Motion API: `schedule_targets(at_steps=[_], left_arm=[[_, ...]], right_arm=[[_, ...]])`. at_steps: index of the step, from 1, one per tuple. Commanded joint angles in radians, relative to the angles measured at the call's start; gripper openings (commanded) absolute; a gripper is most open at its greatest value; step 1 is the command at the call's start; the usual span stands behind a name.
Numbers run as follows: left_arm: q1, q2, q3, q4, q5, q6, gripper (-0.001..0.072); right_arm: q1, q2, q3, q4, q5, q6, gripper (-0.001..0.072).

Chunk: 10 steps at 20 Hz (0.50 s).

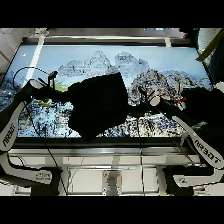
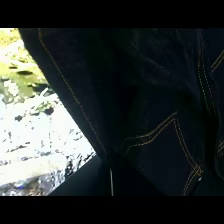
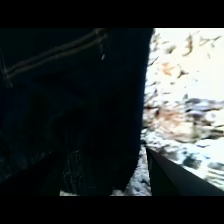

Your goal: Fold the clothes and pants, and hang the long-sleeved shirts on hangers.

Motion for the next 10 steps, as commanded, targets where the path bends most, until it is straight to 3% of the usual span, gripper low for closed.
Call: schedule_targets(at_steps=[1,2,4,10], left_arm=[[0.001,0.005,0.001,0.018,-0.035,0.0,0.0022],[0.001,0.005,0.001,0.018,-0.042,0.0,0.0022],[0.001,0.01,0.002,0.037,-0.057,0.0,0.0022],[0.027,0.16,0.023,0.471,-0.26,-0.061,0.0021]], right_arm=[[0.034,-0.026,0.016,0.005,0.047,-0.017,0.0511],[0.046,-0.028,0.016,0.005,0.04,-0.016,0.041],[0.04,-0.027,0.018,0.027,0.04,-0.014,0.0008],[-0.107,0.031,0.192,-0.115,0.185,-0.011,0.0015]])
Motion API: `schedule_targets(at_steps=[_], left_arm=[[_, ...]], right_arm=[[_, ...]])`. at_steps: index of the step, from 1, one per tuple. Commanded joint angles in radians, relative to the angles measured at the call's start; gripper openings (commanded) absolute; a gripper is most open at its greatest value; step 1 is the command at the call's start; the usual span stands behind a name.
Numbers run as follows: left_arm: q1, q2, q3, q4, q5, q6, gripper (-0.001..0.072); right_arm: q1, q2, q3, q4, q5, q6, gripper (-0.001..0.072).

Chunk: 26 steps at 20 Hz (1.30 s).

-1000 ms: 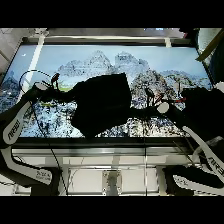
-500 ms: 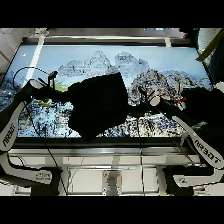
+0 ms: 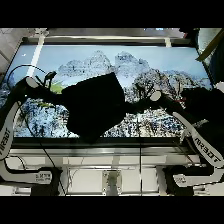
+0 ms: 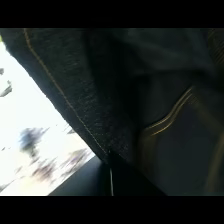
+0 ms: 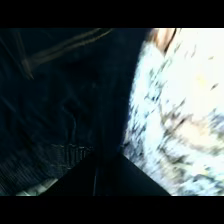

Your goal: Fold the clothes and pants, and hang the long-sleeved shirts on hangers.

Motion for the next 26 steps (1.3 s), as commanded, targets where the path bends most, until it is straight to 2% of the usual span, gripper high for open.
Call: schedule_targets(at_steps=[1,5,9,10,11,12,13,16,20,22,24,26], left_arm=[[0.013,0.103,0.005,0.243,-0.158,-0.033,0.0021],[-0.001,0.198,0.003,0.255,-0.261,-0.044,0.0021],[-0.034,0.197,-0.03,0.187,-0.28,-0.059,0.0023],[-0.043,0.187,-0.045,0.141,-0.279,-0.058,0.0083],[-0.055,0.171,-0.058,0.106,-0.278,-0.058,0.0341],[-0.068,0.152,-0.064,0.092,-0.279,-0.059,0.0592],[-0.078,0.135,-0.064,0.09,-0.278,-0.058,0.0704],[-0.075,0.127,-0.064,0.092,-0.258,-0.06,0.0699],[0.018,0.212,-0.091,0.093,-0.277,-0.088,0.0698],[0.093,0.298,-0.201,0.092,-0.265,-0.112,0.0698],[0.174,0.407,-0.386,0.055,-0.218,-0.171,0.0698],[0.238,0.505,-0.551,-0.082,-0.112,-0.213,0.0698]], right_arm=[[-0.095,0.027,0.138,-0.089,0.085,0.002,0.0015],[-0.164,0.003,0.333,-0.119,0.048,0.005,0.0015],[-0.16,-0.089,0.409,-0.137,-0.023,0.042,0.0018],[-0.16,-0.114,0.41,-0.137,-0.041,0.074,0.0139],[-0.164,-0.134,0.41,-0.137,-0.053,0.096,0.0356],[-0.165,-0.151,0.41,-0.138,-0.058,0.107,0.0469],[-0.171,-0.158,0.41,-0.139,-0.056,0.106,0.0469],[-0.216,-0.139,0.435,-0.157,0.015,0.098,0.0468],[-0.347,-0.027,0.451,-0.296,0.33,0.019,0.0468],[-0.398,0.059,0.398,-0.371,0.45,-0.023,0.0468],[-0.433,0.182,0.24,-0.355,0.433,-0.027,0.0469],[-0.428,0.323,0.012,-0.269,0.368,-0.033,0.0476]])
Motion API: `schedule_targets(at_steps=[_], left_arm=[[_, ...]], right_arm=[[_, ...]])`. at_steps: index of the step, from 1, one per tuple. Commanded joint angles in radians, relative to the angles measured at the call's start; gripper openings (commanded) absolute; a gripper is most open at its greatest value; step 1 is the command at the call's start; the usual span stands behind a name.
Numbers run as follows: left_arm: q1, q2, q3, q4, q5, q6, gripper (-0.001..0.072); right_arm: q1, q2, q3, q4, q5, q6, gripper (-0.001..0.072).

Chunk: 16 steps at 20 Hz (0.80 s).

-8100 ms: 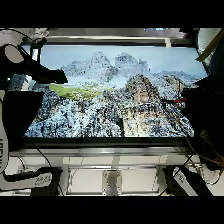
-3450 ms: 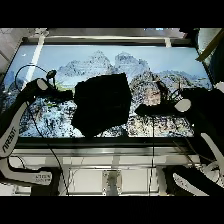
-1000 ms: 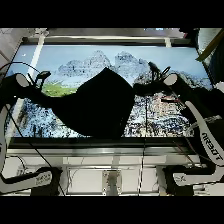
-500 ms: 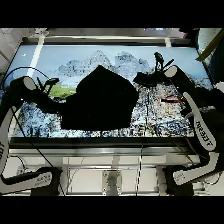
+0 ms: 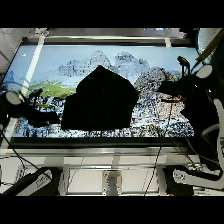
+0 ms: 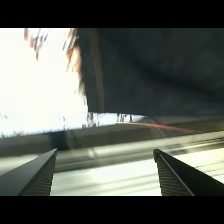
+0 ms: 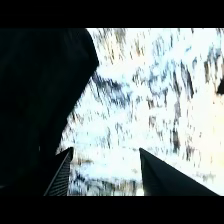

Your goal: Fold the clothes and pants, and hang the long-sleeved shirts on hangers.

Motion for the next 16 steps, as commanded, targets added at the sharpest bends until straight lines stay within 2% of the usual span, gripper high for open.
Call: schedule_targets(at_steps=[1,4,5,8,11,13,16], left_arm=[[0.112,0.159,-0.263,-0.224,0.19,-0.076,0.0698],[0.122,0.174,-0.394,-0.525,0.386,-0.075,0.0698],[0.117,0.159,-0.416,-0.565,0.42,-0.075,0.0698],[0.11,0.103,-0.431,-0.57,0.437,-0.074,0.0698],[0.11,0.06,-0.431,-0.533,0.418,-0.067,0.0698],[0.11,0.056,-0.432,-0.506,0.403,-0.067,0.0698],[0.108,0.055,-0.432,-0.506,0.465,-0.068,0.0686]], right_arm=[[-0.018,0.232,-0.344,0.137,-0.053,-0.028,0.0486],[0.022,0.397,-0.63,0.439,-0.256,-0.054,0.0487],[0.045,0.428,-0.686,0.5,-0.285,-0.058,0.0487],[0.169,0.448,-0.762,0.525,-0.299,-0.057,0.0486],[0.301,0.448,-0.767,0.525,-0.397,-0.051,0.0486],[0.347,0.448,-0.767,0.524,-0.443,-0.049,0.0486],[0.357,0.448,-0.767,0.525,-0.459,-0.049,0.0485]])
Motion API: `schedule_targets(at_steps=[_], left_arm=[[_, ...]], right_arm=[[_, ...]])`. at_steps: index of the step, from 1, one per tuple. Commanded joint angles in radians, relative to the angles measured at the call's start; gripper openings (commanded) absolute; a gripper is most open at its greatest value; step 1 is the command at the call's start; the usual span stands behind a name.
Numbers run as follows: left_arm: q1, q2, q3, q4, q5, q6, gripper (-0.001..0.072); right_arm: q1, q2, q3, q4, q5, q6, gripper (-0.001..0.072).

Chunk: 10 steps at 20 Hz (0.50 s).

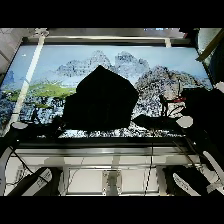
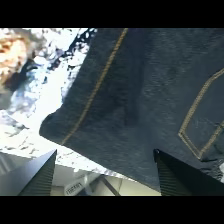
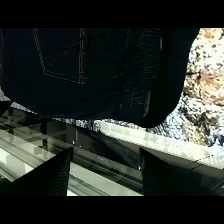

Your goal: Fold the clothes and pants, and hang the long-sleeved shirts on hangers.

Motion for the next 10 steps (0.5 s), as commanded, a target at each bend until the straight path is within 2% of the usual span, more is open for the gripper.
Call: schedule_targets(at_steps=[1,2,4,6,10], left_arm=[[-0.003,-0.008,-0.005,0.004,0.079,0.001,0.062],[-0.006,-0.008,-0.005,-0.007,0.109,0.001,0.0532],[-0.018,-0.008,-0.005,-0.042,0.154,0.001,0.0528],[-0.048,-0.008,-0.005,-0.051,0.177,0.001,0.048],[-0.133,-0.008,-0.005,-0.035,0.186,0.001,0.0469]], right_arm=[[0.036,0.005,-0.01,0.014,-0.054,0.003,0.0485],[0.036,0.005,-0.01,0.014,-0.06,0.003,0.0485],[0.036,0.005,-0.01,0.014,-0.071,0.008,0.0485],[0.036,0.005,-0.01,0.014,-0.078,0.009,0.0485],[0.036,0.005,-0.01,0.013,-0.077,0.009,0.0485]])
